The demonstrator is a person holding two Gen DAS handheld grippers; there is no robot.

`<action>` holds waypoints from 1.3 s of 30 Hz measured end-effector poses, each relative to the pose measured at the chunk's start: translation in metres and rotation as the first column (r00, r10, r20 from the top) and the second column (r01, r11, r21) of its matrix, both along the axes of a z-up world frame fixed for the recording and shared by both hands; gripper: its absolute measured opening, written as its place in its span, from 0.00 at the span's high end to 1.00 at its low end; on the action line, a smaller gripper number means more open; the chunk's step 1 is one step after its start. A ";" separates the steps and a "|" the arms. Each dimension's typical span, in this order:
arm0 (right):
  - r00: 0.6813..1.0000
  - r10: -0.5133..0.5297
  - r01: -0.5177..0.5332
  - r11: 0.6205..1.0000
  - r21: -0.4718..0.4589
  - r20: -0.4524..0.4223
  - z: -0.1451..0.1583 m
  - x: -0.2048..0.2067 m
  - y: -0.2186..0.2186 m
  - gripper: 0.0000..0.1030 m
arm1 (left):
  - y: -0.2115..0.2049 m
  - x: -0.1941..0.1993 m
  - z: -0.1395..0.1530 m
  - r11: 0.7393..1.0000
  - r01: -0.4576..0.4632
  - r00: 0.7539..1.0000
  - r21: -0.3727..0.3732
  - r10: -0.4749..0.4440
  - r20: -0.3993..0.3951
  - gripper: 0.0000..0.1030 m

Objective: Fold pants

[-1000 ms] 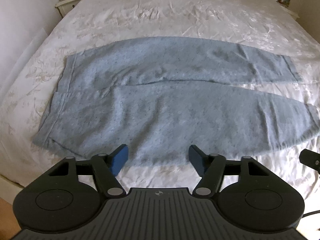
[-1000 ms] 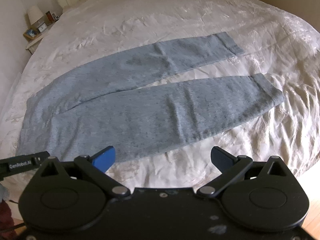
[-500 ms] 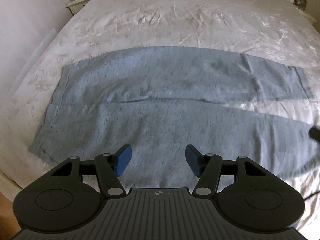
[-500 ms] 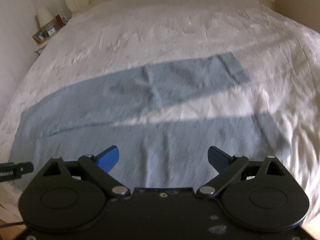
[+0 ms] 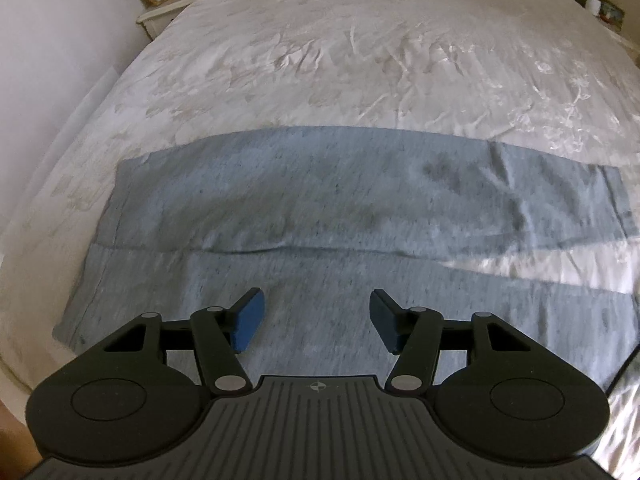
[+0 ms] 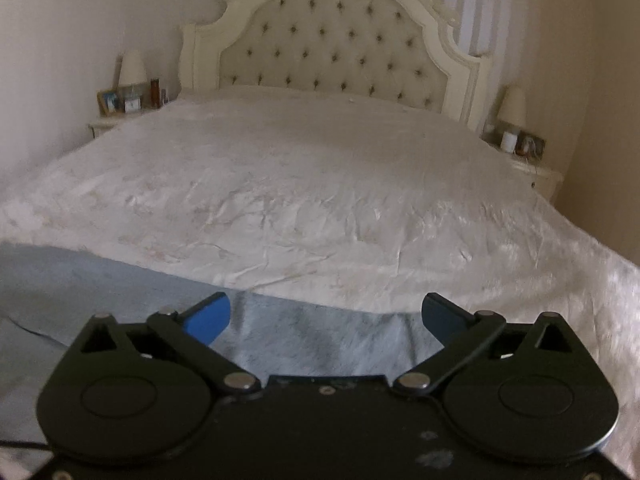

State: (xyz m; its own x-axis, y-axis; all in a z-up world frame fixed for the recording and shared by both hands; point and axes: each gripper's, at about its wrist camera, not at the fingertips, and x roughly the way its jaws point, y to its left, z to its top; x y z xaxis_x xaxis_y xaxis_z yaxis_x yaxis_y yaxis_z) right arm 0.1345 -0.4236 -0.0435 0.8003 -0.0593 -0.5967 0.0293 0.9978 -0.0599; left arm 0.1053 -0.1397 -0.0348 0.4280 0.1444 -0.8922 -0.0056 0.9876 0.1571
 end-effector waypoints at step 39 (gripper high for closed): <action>0.619 0.666 -0.687 0.716 0.124 -0.416 -0.163 0.240 0.111 0.96 | 0.036 0.169 -0.069 0.978 -0.132 0.982 -0.163 0.107 -0.153 0.45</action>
State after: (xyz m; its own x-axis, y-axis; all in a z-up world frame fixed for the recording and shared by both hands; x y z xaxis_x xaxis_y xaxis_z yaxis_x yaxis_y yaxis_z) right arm 0.3745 -0.3125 -0.2061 0.3089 0.3654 -0.8781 -0.6905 0.7211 0.0572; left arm 0.2744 -0.1039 -0.1038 0.2840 0.0261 -0.9585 -0.1153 0.9933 -0.0072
